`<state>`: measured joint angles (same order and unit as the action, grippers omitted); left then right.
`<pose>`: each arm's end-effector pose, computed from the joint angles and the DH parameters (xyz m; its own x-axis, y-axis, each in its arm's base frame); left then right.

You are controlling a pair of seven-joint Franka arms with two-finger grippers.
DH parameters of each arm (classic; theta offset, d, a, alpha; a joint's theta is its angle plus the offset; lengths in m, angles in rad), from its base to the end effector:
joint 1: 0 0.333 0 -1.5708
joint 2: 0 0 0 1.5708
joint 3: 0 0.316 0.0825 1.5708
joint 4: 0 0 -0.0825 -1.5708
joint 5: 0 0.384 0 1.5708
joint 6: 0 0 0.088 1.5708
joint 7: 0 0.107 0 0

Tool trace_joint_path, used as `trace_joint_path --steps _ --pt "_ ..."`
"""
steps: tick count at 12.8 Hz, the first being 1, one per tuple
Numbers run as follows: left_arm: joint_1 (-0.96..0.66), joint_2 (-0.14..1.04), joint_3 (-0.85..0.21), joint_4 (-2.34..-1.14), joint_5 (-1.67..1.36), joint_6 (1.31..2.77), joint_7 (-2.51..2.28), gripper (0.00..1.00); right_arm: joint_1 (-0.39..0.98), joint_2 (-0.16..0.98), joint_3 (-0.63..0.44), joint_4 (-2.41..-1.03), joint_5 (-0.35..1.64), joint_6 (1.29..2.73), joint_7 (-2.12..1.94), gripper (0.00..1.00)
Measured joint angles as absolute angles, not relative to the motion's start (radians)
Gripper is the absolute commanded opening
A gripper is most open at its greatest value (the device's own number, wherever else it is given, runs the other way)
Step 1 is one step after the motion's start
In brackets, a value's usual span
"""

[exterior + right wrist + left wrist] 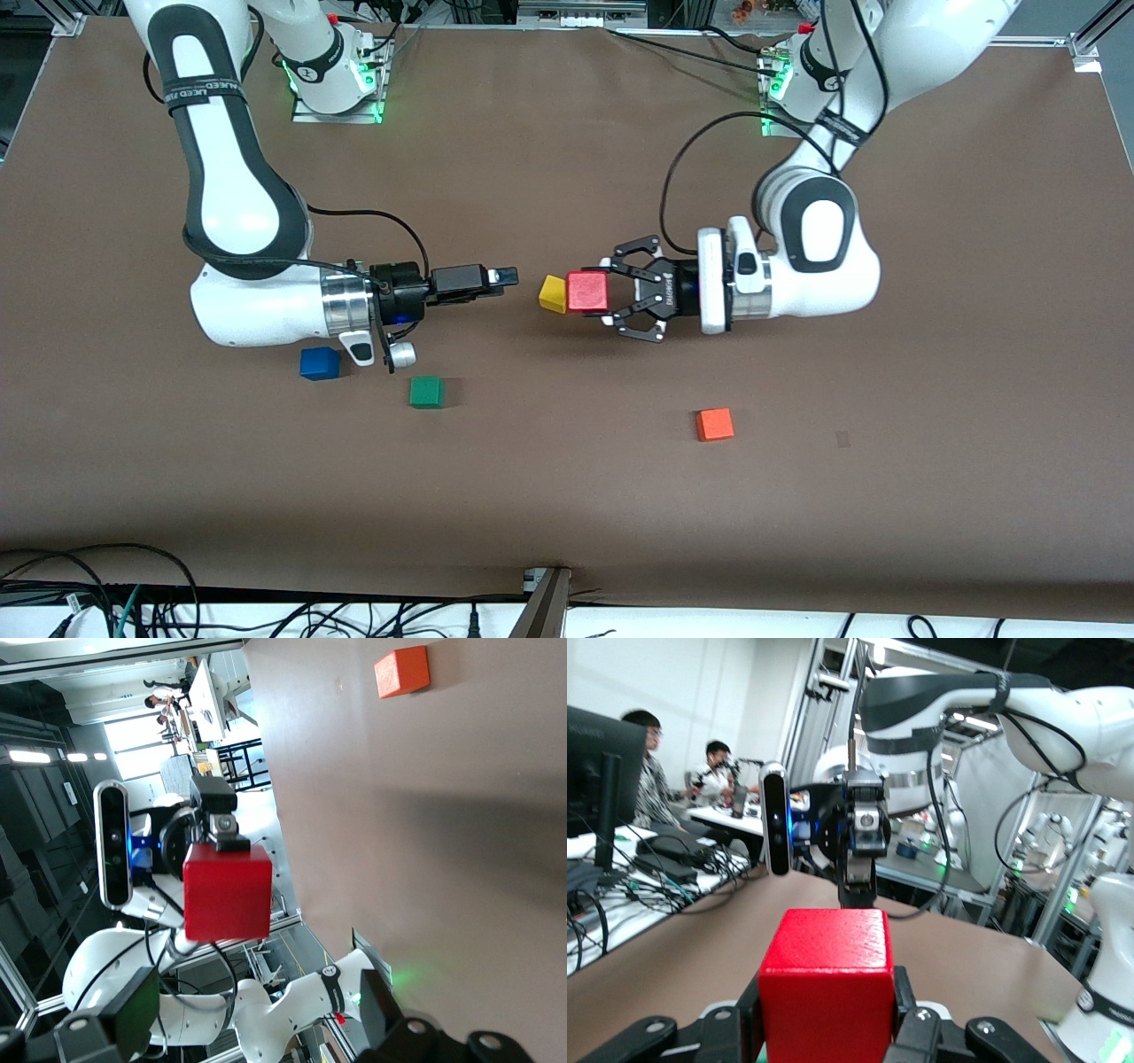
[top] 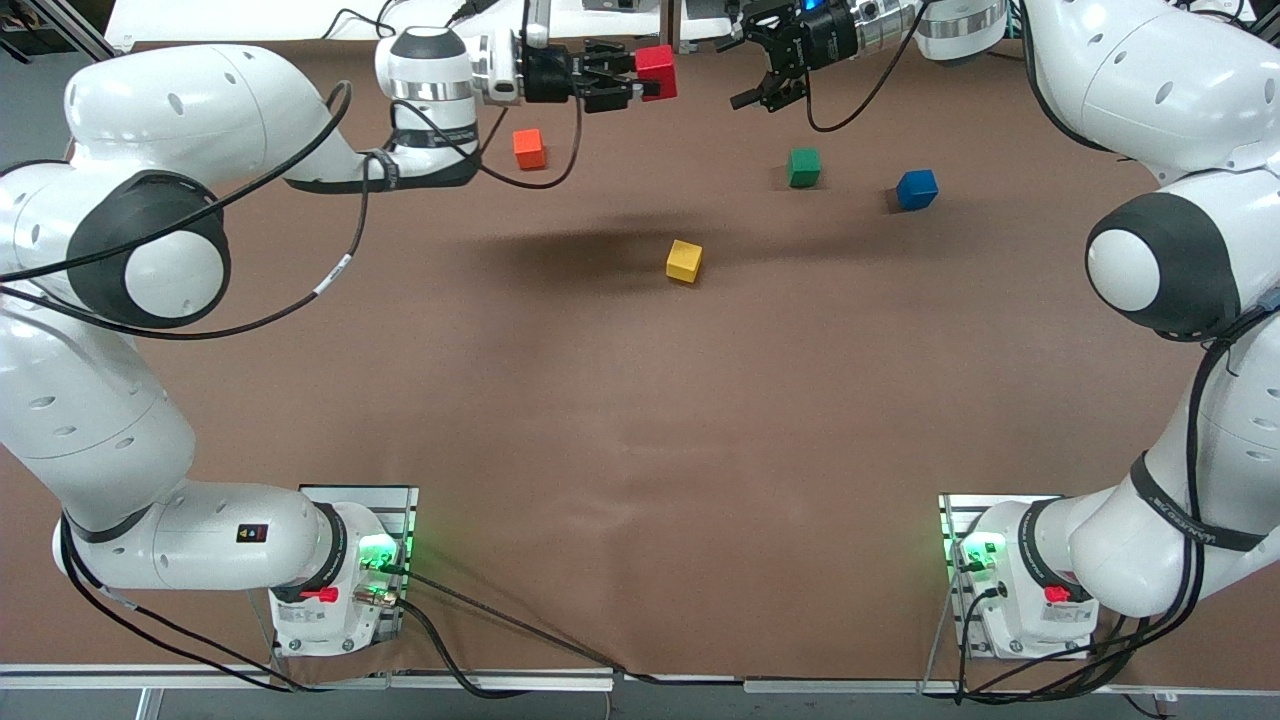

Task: Pass red block to right arm, stack on blue

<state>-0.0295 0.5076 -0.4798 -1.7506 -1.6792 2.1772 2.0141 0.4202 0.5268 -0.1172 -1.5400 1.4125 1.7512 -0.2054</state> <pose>0.5959 -0.3312 0.3495 0.2720 -0.0532 0.9608 -0.9589 -0.0992 0.2660 0.6296 0.3044 0.3885 0.9575 0.1517 -0.2453 -0.1871 -0.3203 -0.9287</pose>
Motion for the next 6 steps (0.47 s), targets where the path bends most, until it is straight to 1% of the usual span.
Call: trace_joint_path --steps 2,6 --pt "-0.072 0.512 -0.48 -1.751 -1.778 2.217 2.076 0.0 0.427 0.527 -0.117 -1.544 1.422 1.762 -0.206 1.0" --pt "-0.102 0.515 -0.48 -1.751 -1.807 2.262 2.09 0.0 0.456 0.527 -0.117 -1.545 1.448 1.802 -0.206 1.0"
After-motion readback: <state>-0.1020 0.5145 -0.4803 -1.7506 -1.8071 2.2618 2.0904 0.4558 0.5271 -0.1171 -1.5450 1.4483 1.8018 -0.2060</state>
